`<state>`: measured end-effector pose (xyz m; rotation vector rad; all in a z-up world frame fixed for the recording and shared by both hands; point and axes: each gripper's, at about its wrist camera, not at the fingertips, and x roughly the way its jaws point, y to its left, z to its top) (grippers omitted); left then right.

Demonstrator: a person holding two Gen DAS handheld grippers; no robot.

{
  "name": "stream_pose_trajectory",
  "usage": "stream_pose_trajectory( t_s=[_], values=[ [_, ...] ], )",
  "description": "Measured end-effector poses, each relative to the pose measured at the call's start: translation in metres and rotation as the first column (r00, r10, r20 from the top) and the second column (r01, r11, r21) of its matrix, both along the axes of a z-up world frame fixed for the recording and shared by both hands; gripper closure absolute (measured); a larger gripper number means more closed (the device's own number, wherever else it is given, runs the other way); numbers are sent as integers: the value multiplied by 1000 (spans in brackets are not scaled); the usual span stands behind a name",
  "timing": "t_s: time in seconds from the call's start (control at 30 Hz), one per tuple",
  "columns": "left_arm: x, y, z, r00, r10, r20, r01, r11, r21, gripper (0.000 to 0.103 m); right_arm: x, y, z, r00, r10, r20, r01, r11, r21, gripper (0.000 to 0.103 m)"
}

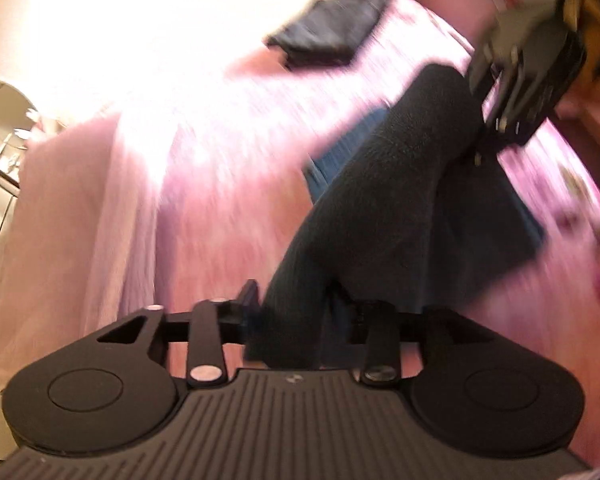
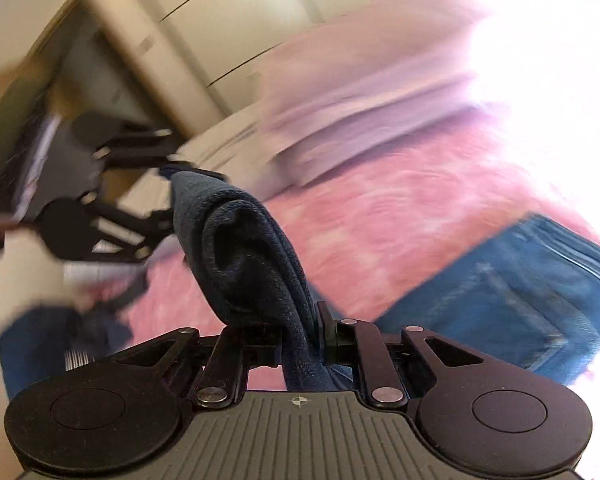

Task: Fold clothes
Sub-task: 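Lay the folded jeans on the bedspread and open both grippers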

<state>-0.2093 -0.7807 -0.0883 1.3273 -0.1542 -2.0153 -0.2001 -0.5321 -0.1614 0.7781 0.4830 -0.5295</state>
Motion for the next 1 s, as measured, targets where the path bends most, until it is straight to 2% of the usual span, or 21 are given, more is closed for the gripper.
stream_pose_trajectory(
  t_s=[0.07,0.13,0.2,0.33,0.47,0.57,0.63,0.67,0.7,0.77,0.87,1.0],
  values=[
    [-24,-34,0,999,35,-42,-35,999,-17,63,-32,-41,-15,996,-84,29,81,994,71,89],
    [-44,-61,-8,995,65,-72,-65,998,4,62,-65,-78,-45,982,-183,47,172,969,175,89],
    [-61,-79,-24,992,90,-89,-86,995,54,62,-90,-108,-84,961,-274,43,250,922,295,89],
    [-79,-79,-83,993,103,-58,-91,979,183,62,-121,-145,-152,920,-390,-43,364,808,464,89],
    [-91,-72,-130,993,115,-17,-105,953,284,62,-128,-148,-159,914,-406,16,340,785,518,89],
    [-81,-65,-150,989,151,2,-143,933,331,62,-139,-154,-158,890,-456,25,371,754,542,89],
    [-73,-65,-158,987,160,20,-157,926,344,62,-142,-145,-151,882,-471,9,399,756,518,88],
    [-71,-66,-164,986,162,32,-162,923,349,62,-143,-140,-148,878,-479,1,413,757,506,76],
    [-67,-67,-167,986,164,38,-167,919,358,62,-145,-136,-145,874,-486,-8,426,758,493,71],
    [-62,-68,-174,985,164,43,-168,915,366,61,-156,-125,-141,864,-503,-33,458,755,470,39],
    [-55,-73,-184,985,170,40,-172,907,384,59,-163,-109,-140,840,-542,-37,492,731,474,38],
    [-49,-73,-202,983,175,55,-182,893,411,58,-156,-108,-147,833,-552,-44,502,719,481,38]
  ],
)
